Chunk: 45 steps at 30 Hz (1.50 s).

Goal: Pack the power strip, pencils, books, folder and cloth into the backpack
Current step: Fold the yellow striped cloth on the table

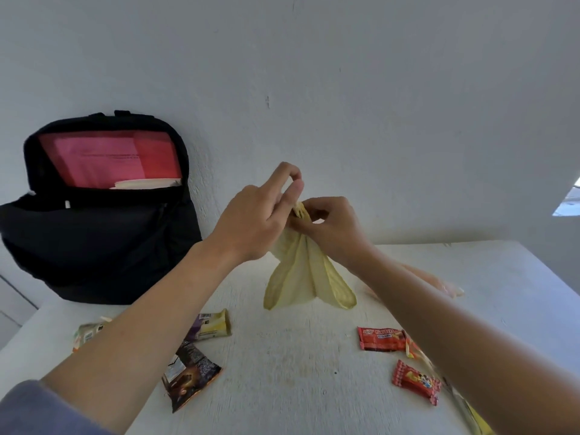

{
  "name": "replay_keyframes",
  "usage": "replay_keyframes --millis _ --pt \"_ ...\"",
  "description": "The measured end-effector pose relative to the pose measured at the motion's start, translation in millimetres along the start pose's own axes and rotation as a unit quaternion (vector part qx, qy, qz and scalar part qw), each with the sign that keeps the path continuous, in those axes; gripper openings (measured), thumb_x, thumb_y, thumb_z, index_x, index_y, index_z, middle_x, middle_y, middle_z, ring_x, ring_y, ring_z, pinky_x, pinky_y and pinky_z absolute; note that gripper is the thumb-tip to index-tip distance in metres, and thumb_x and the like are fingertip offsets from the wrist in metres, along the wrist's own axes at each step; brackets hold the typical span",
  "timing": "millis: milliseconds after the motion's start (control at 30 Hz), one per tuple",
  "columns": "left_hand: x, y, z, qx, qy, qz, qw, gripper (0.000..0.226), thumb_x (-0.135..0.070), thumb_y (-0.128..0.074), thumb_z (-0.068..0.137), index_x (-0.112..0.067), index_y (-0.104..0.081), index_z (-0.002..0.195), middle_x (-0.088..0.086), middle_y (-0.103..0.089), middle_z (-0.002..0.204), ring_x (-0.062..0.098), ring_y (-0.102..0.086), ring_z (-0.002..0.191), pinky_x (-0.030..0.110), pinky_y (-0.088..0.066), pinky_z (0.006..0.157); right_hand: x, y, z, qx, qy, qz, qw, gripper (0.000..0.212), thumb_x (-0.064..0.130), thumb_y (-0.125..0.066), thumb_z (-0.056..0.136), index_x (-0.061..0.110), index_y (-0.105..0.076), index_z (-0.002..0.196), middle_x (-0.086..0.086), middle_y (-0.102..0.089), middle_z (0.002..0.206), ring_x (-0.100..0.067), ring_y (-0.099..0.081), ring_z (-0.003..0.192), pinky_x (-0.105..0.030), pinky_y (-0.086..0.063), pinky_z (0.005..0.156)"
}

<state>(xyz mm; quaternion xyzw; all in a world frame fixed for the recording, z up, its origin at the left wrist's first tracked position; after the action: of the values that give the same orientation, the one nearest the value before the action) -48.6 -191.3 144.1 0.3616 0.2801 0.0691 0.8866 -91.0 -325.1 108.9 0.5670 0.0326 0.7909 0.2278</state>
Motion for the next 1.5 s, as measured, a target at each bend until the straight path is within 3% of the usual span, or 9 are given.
replay_keyframes --millis 133,267,333,500,667,800,1067,1333,1500 --pt "23 20 -2 -0.102 0.055 -0.131 0.985 0.032 -0.049 -0.06 0.098 -0.02 -0.052 0.11 0.0 -0.05 0.073 0.024 -0.047 0.064 0.031 -0.041 0.062 3 4 7 0.043 -0.06 0.164 0.984 0.012 0.019 -0.072 0.091 0.008 -0.077 0.09 -0.003 -0.071 0.08 -0.012 -0.066 0.078 -0.025 -0.051 0.073" --pt "61 5 -20 0.155 0.162 -0.119 0.967 0.037 -0.056 -0.076 0.084 -0.032 -0.064 0.109 -0.009 -0.068 0.103 0.01 -0.068 0.099 0.035 -0.057 0.088 -14 10 12 0.07 -0.175 0.355 0.916 0.024 0.014 -0.062 0.096 -0.002 -0.07 0.112 -0.016 -0.072 0.104 -0.028 -0.07 0.098 -0.041 -0.056 0.095" --pt "76 1 -26 0.18 0.2 -0.143 0.953 0.029 -0.041 -0.079 0.086 -0.022 -0.067 0.104 -0.005 -0.075 0.101 0.008 -0.071 0.097 0.034 -0.056 0.09 -33 14 15 0.061 -0.215 0.355 0.908 0.026 0.015 -0.059 0.098 -0.002 -0.067 0.117 -0.016 -0.073 0.112 -0.028 -0.071 0.103 -0.042 -0.056 0.095" --pt "106 -5 -24 0.119 0.266 -0.217 0.932 0.02 -0.015 -0.077 0.09 -0.002 -0.065 0.098 0.007 -0.069 0.084 0.015 -0.058 0.062 0.023 -0.047 0.065 -75 14 25 0.045 -0.207 0.2 0.957 0.012 0.016 -0.067 0.095 0.009 -0.071 0.104 -0.006 -0.071 0.101 -0.017 -0.067 0.092 -0.028 -0.056 0.078" --pt "118 -4 -12 -0.006 0.217 -0.161 0.963 0.015 -0.003 -0.071 0.094 -0.014 -0.061 0.094 0.003 -0.074 0.097 0.02 -0.076 0.07 0.019 -0.048 0.055 -63 17 43 -0.058 0.027 0.005 0.998 0.024 -0.003 -0.073 0.084 0.018 -0.076 0.094 0.003 -0.074 0.097 -0.013 -0.066 0.092 -0.021 -0.055 0.075" --pt "127 -17 -41 0.045 0.166 -0.046 0.984 0.015 -0.014 -0.074 0.093 -0.025 -0.063 0.097 -0.009 -0.071 0.096 0.008 -0.069 0.083 0.016 -0.05 0.069 -89 8 26 -0.021 0.063 -0.113 0.991 0.024 -0.001 -0.074 0.083 0.021 -0.073 0.094 0.008 -0.071 0.097 -0.004 -0.065 0.09 -0.021 -0.053 0.075" --pt "130 -79 -147 0.305 0.143 0.019 0.941 0.004 -0.032 -0.065 0.098 -0.033 -0.062 0.101 -0.019 -0.067 0.099 -0.002 -0.061 0.095 0.032 -0.051 0.086 -151 -28 -59 0.321 0.008 -0.321 0.891 0.017 0.016 -0.065 0.093 0.019 -0.07 0.109 0.006 -0.072 0.105 -0.011 -0.064 0.098 -0.025 -0.05 0.088" --pt "130 -80 -161 0.332 0.23 -0.055 0.913 0.007 -0.041 -0.061 0.1 -0.037 -0.057 0.096 -0.022 -0.067 0.091 0.001 -0.062 0.081 0.021 -0.045 0.07 -150 -33 -65 0.292 0.02 -0.301 0.908 0.016 0.019 -0.052 0.101 0.016 -0.056 0.116 -0.006 -0.069 0.099 -0.02 -0.061 0.08 -0.04 -0.05 0.077" --pt "138 -79 -155 0.254 0.333 -0.137 0.898 0.009 -0.038 -0.055 0.104 -0.044 -0.06 0.102 -0.018 -0.072 0.094 -0.008 -0.065 0.082 0.021 -0.046 0.073 -154 -41 -50 0.262 -0.009 -0.284 0.922 0.02 0.021 -0.042 0.106 0.013 -0.048 0.124 -0.003 -0.06 0.091 -0.009 -0.051 0.063 -0.03 -0.037 0.057"
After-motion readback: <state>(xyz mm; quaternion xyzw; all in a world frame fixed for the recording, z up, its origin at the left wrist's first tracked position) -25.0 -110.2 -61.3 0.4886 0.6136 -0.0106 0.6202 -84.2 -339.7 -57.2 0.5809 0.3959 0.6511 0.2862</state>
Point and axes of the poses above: each hand's wrist, its own z-axis towards the middle knuckle, its own y-axis out of the back of the hand, x = y × z, the point moved 4 cm from there along z, towards the middle knuckle
